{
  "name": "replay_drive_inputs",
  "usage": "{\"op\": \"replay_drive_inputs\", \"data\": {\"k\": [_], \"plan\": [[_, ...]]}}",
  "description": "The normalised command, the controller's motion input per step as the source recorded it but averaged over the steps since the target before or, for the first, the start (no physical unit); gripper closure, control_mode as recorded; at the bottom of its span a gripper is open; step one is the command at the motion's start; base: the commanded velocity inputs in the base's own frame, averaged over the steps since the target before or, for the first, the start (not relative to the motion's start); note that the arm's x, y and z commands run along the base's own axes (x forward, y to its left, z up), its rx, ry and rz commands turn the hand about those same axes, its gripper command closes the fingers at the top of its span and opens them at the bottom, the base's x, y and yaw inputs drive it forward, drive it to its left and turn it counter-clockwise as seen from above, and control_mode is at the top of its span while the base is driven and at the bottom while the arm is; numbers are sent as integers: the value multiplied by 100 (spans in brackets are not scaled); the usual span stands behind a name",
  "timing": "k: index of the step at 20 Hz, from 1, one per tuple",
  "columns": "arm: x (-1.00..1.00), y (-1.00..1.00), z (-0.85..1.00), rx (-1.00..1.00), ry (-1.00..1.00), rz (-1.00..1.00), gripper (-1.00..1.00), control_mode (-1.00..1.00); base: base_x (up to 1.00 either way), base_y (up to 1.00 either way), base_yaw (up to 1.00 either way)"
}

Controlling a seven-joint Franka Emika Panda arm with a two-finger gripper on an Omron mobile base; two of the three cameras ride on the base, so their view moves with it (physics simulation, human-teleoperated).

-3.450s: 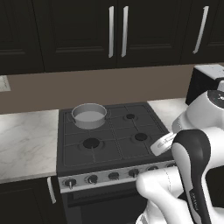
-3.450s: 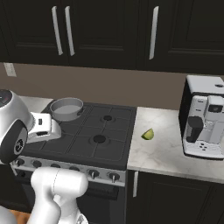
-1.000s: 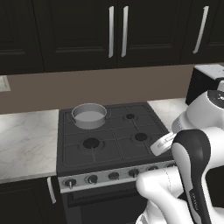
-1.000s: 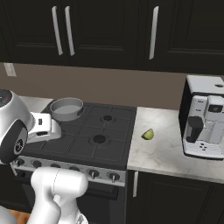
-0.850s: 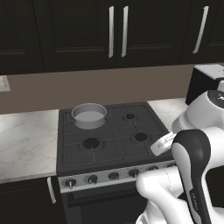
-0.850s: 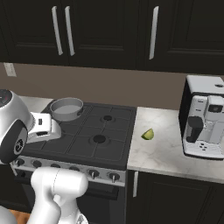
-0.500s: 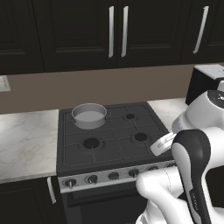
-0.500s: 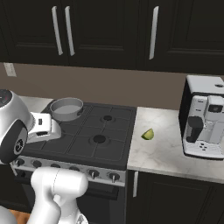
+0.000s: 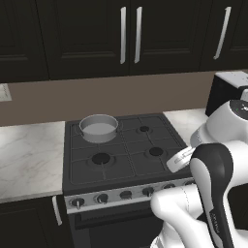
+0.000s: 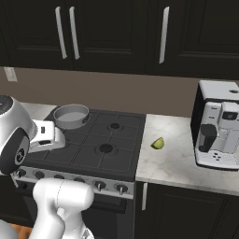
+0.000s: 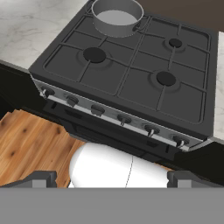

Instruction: Turn on the burner for the pot on the stove. Wait thirty seconds for the pot to heat up. Then add the lemon wedge to the pot.

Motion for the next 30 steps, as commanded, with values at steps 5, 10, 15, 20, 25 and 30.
{"op": "replay_drive_inputs", "data": {"k": [5,10,15,20,25,30], "plan": [[0,0,0,0,0,0,-100,-100,0,0,0],[0,0,0,0,0,0,-100,-100,0,0,0],[0,0,0,0,0,0,-100,-100,0,0,0],[0,0,0,0,0,0,-100,-100,0,0,0],[0,0,0,0,0,0,-100,-100,0,0,0],[0,0,0,0,0,0,-100,-100,0,0,0]]}}
